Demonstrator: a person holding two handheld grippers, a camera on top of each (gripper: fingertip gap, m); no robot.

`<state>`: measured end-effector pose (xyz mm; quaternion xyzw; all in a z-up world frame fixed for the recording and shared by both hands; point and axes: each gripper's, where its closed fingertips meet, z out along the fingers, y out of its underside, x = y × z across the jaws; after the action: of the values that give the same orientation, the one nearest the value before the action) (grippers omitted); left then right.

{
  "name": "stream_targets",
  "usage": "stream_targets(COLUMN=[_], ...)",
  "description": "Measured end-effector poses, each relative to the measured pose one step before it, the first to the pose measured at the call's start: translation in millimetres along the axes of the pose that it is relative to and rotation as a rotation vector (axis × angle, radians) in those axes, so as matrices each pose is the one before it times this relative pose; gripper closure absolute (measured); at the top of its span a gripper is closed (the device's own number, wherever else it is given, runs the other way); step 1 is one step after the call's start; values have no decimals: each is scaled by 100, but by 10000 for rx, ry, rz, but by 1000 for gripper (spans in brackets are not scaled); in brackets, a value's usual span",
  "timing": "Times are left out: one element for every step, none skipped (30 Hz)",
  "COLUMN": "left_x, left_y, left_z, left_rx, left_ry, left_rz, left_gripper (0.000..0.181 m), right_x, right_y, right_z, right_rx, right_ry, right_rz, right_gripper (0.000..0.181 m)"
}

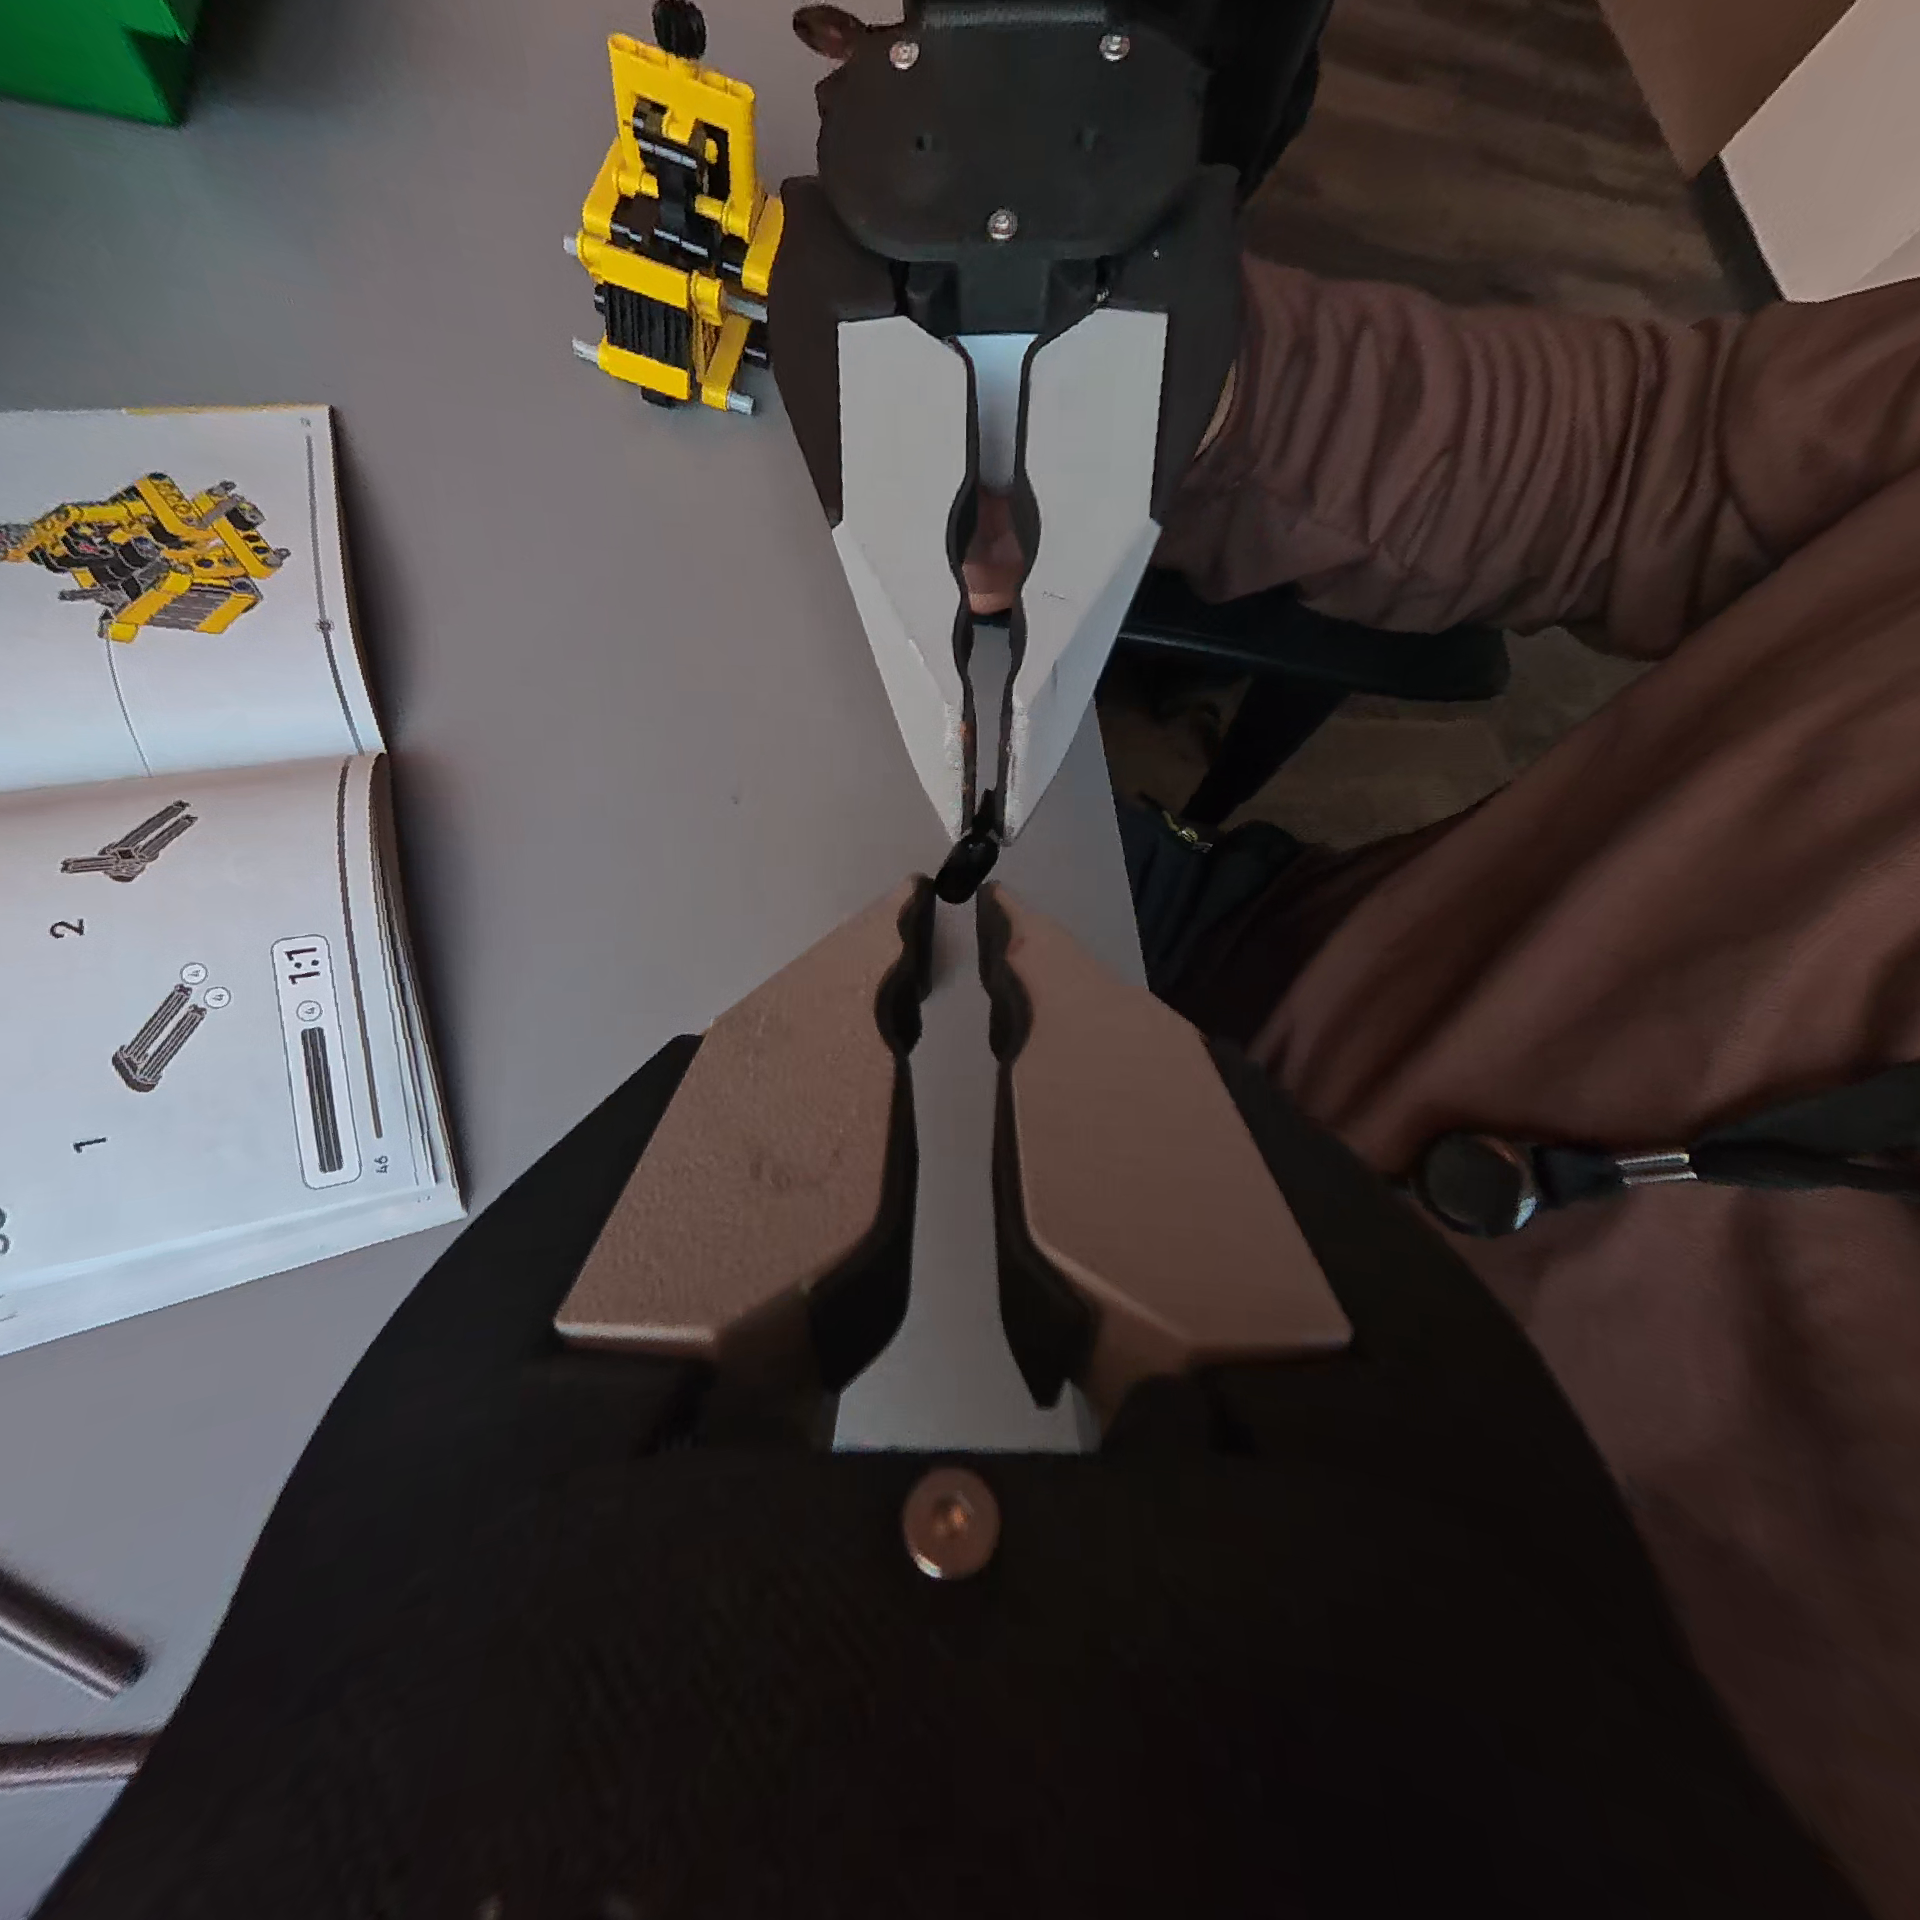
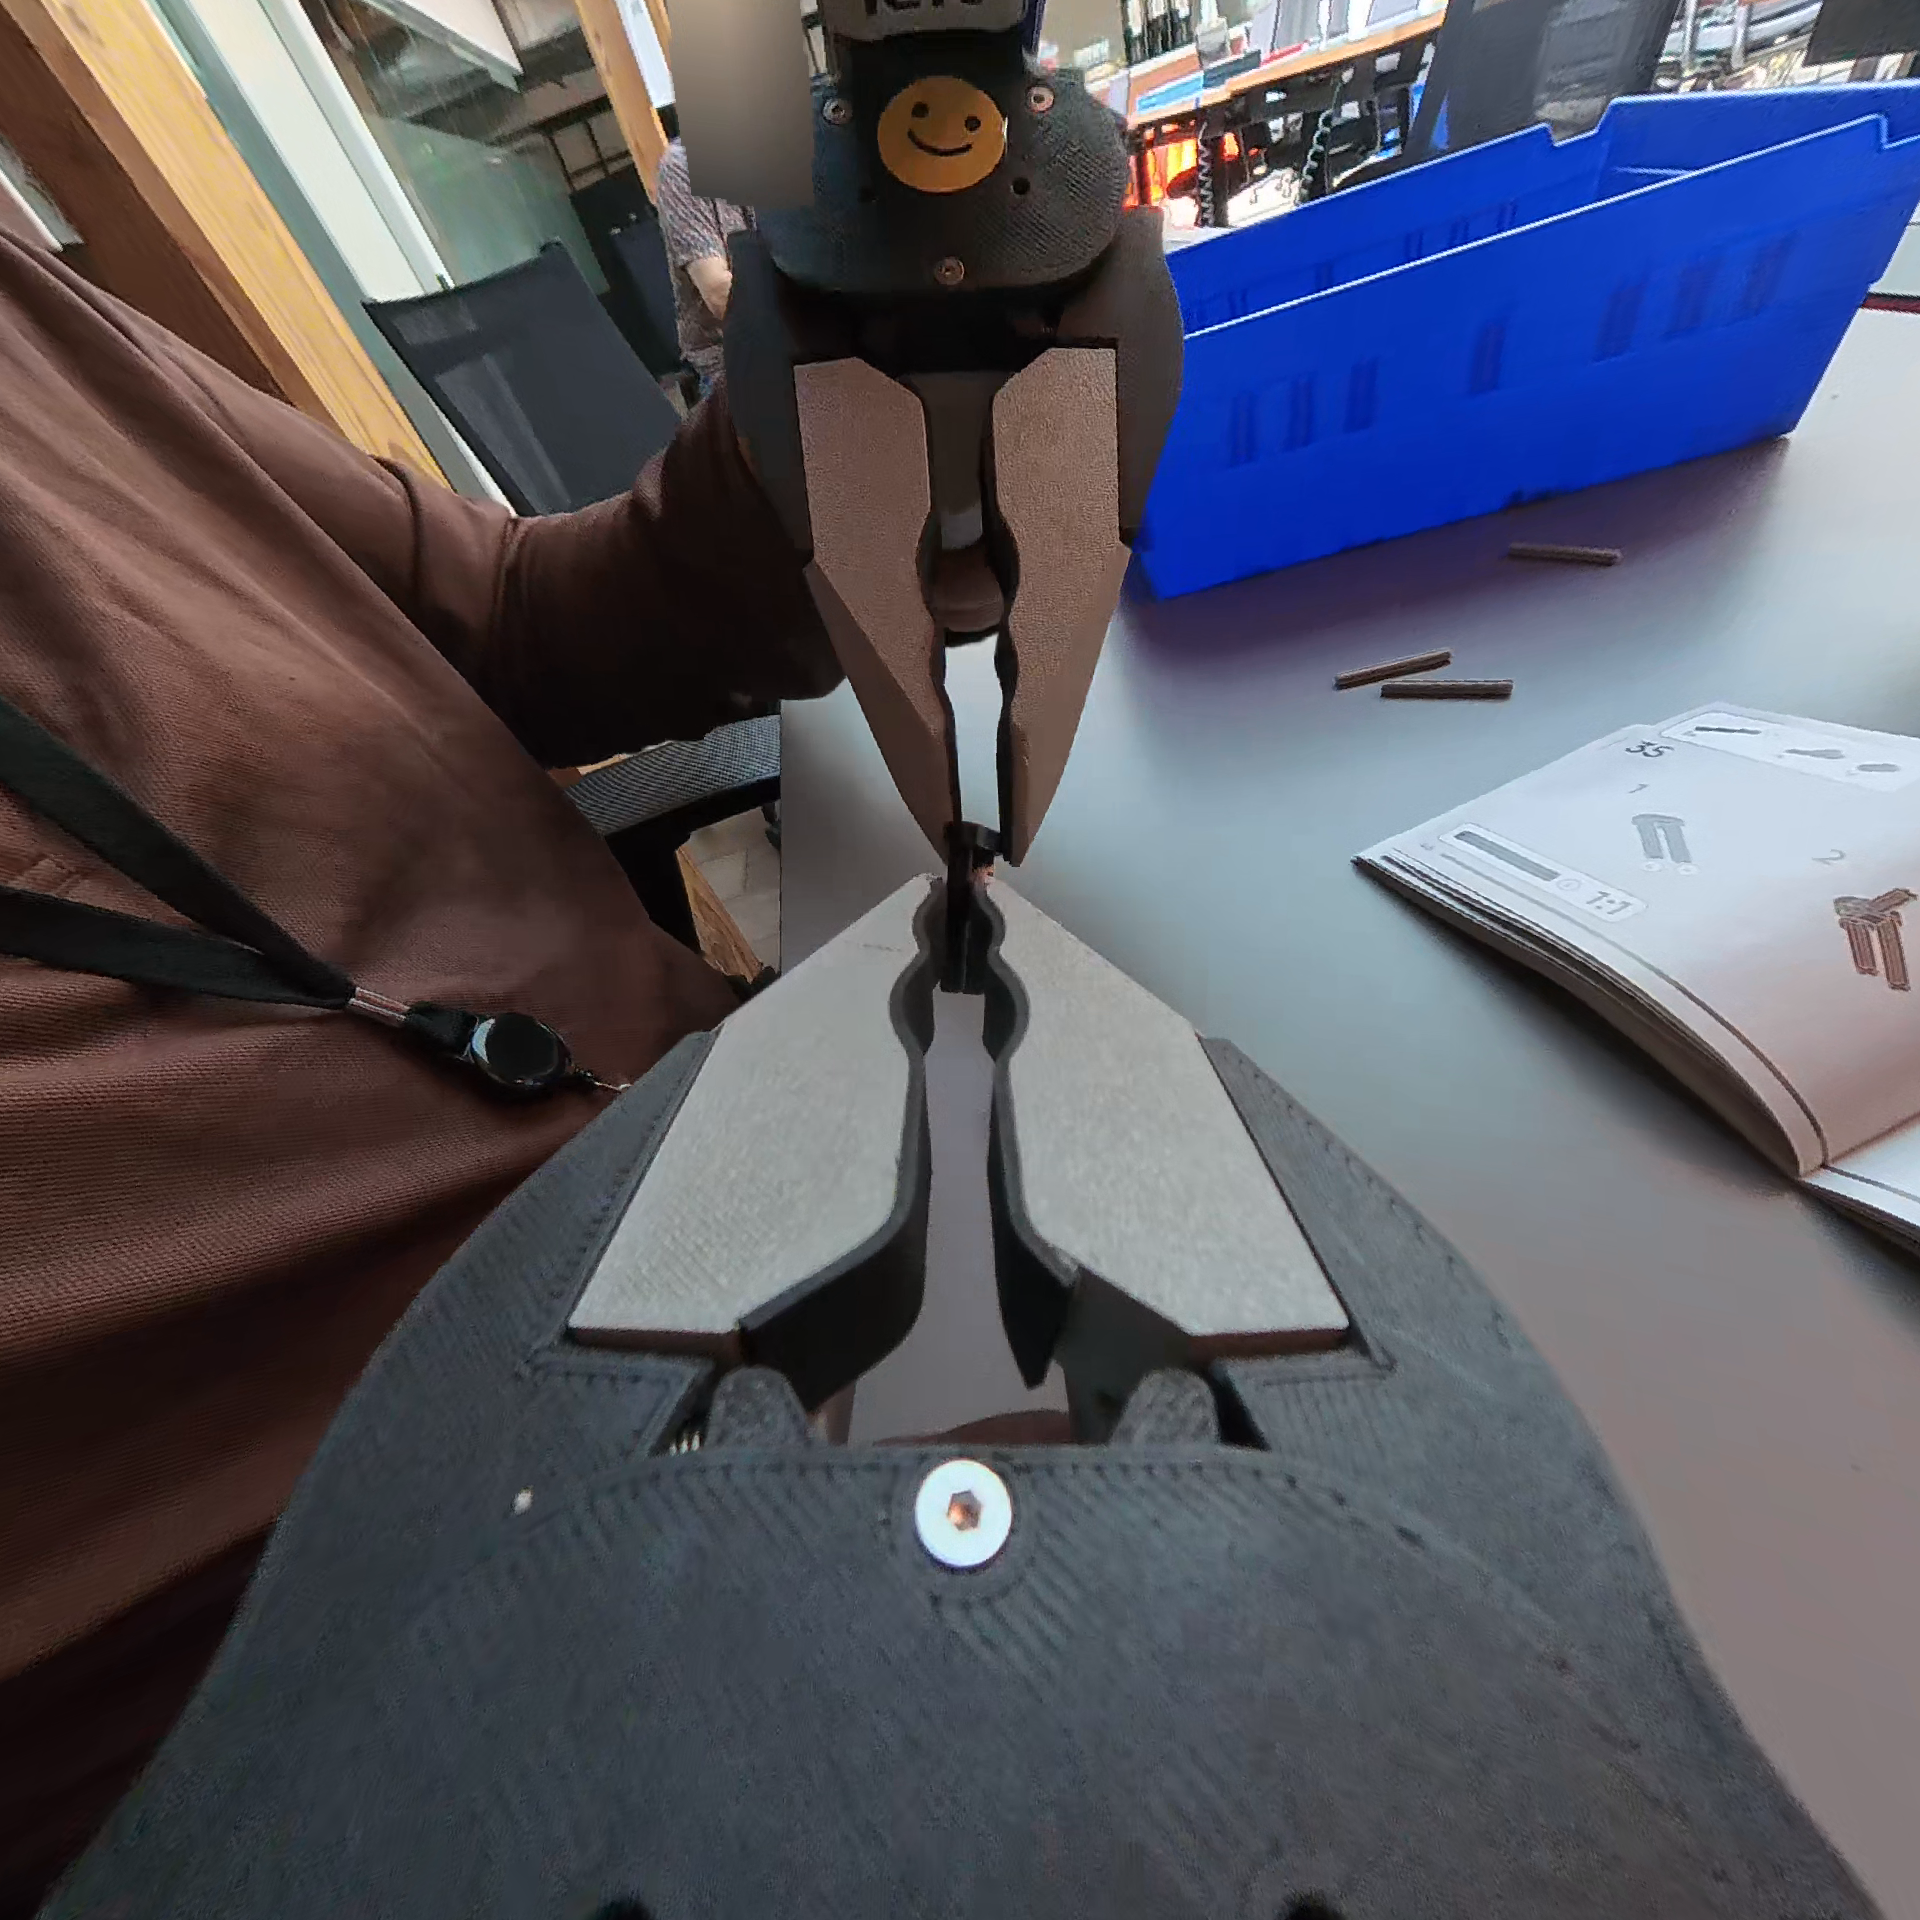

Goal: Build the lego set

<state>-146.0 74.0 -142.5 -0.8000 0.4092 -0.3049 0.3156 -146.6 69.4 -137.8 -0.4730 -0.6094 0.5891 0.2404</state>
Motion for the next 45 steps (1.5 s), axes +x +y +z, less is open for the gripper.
stream_targets(left_x=[26, -9, 55, 152, 101, -70, -139, -53, 22, -29, -85, 13, 123, 65, -9, 101, 116, -114, -216, -237, -124, 114, 171, 32, -21, 21, -58, -30, -2, -39, -80, -61, -63, -103, -116, -107, -6, -11, -74, -86, -39, -20, -39, -47, -63], left_y=[-35, -111, -107, 22, 112, 119, 93, 48, -8, -22, 11, 39, 87, 111, 63, 52, 50, 56, 104, 102, 58, -9, -89, -116, -27, 78, 62, -2, -31, -21, -50, -52, -55, -51, 33, 123, 139, 130, 182, 216, 197, 122, 57, -40, -93], left_z=[-69, -97, -110, -79, -43, -7, 12, 19, 42, 43, 34, 58, 78, 73, 79, 88, 103, 94, 70, 16, -57, -80, -71, -27, 47, 112, 127, 88, 38, 21, 13, 22, 42, 58, 94, 102, 92, 98, 86, 99, 110, 99, 66, 77, 65], left_rx=[96, 143, 128, 23, -60, -75, -76, -50, -12, -2, -4, 1, -3, -17, 8, 10, -2, -6, -43, -37, 17, 60, 110, 114, 41, -36, -43, 3, 16, 20, 53, 65, 86, 105, 75, 35, 31, 24, -13, -43, -27, 9, 66, 125, 151], left_ry=[-20, -59, -5, 98, 91, 0, -47, -5, 32, -14, -52, 10, 97, 91, 75, 173, 183, 39, -33, -54, 11, 154, 156, 46, 15, 38, -18, -23, -18, -51, -81, -70, -80, -120, -137, -147, -102, -112, -158, -166, -125, -98, -121, -141, -158], left_rz=[124, 162, 103, 30, -16, -53, -38, -30, -29, 1, 62, 112, 108, 80, 28, -4, -4, 16, 71, 130, 141, 109, 98, 70, 17, -22, -19, 6, 26, 29, -4, -65, -128, -184, -223, -202, -155, -102, -50, -22, -59, -98, -119, -136, -137], left_gripper=[176, 176, 177, 177, 177, 177, 177, 177, 177, 177, 177, 177, 177, 174, 173, 170, 169, 168, 166, 166, 166, 169, 172, 173, 176, 177, 177, 177, 177, 177, 178, 178, 178, 178, 178, 178, 178, 178, 178, 178, 178, 178, 179, 179, 179], right_x=[4, 9, -40, -119, -52, 85, 147, 98, 22, 44, 71, -8, -74, 21, 72, 22, -23, 20, 11, -91, -126, -44, 0, -4, 42, 85, 50, -12, -22, 20, 60, 61, 51, 75, 103, 98, 34, 16, 75, 87, 63, 37, 58, 76, 66], right_y=[-17, 22, 30, 55, 99, 154, 152, 146, 135, 80, 53, 66, 92, 99, 34, -51, -110, -138, -135, -111, -78, 44, 178, 234, 175, 84, 44, 45, 29, 2, -14, -7, 5, 29, 89, 139, 171, 171, 198, 230, 215, 180, 119, 68, 36], right_z=[40, 85, 104, 133, 150, 160, 146, 140, 115, 69, 13, -34, -41, -44, -63, -68, -71, -67, -76, -51, -27, 12, 54, 115, 129, 113, 70, 45, 25, -38, -64, -89, -90, -76, -72, -19, 25, 61, 92, 103, 93, 52, 3, -45, -76], right_rx=[2, -30, -41, -62, -109, -142, -148, -144, -127, -84, -35, -20, -43, -51, -16, 28, 59, 70, 62, 51, 25, -41, -123, -155, -128, -82, -49, -40, -20, 8, 22, 26, 22, -1, -46, -85, -106, -121, -145, -163, -156, -121, -73, -24, 8], right_ry=[3, 35, 27, 2, 37, 117, 146, 91, 35, 41, 44, -41, -107, -52, 0, -35, -78, -81, -107, -184, -208, -146, -99, -84, -38, 6, -6, -32, -34, -11, 6, -8, 0, 38, 74, 76, 39, 43, 88, 112, 105, 96, 98, 94, 65], right_rz=[-22, -61, -118, -150, -138, -127, -118, -102, -86, -81, -50, 28, 93, 86, 21, -37, -47, -20, 2, 5, 8, 8, -1, -1, 20, 17, -2, 7, 18, 28, 55, 70, 49, 18, -1, -1, 4, -6, -24, -41, -52, -44, -24, 6, 48], right_gripper=[181, 181, 181, 181, 180, 180, 181, 181, 180, 180, 181, 180, 180, 180, 180, 181, 181, 181, 181, 181, 180, 180, 181, 181, 181, 180, 181, 181, 181, 181, 181, 181, 181, 180, 181, 181, 181, 181, 181, 180, 181, 181, 181, 181, 181])
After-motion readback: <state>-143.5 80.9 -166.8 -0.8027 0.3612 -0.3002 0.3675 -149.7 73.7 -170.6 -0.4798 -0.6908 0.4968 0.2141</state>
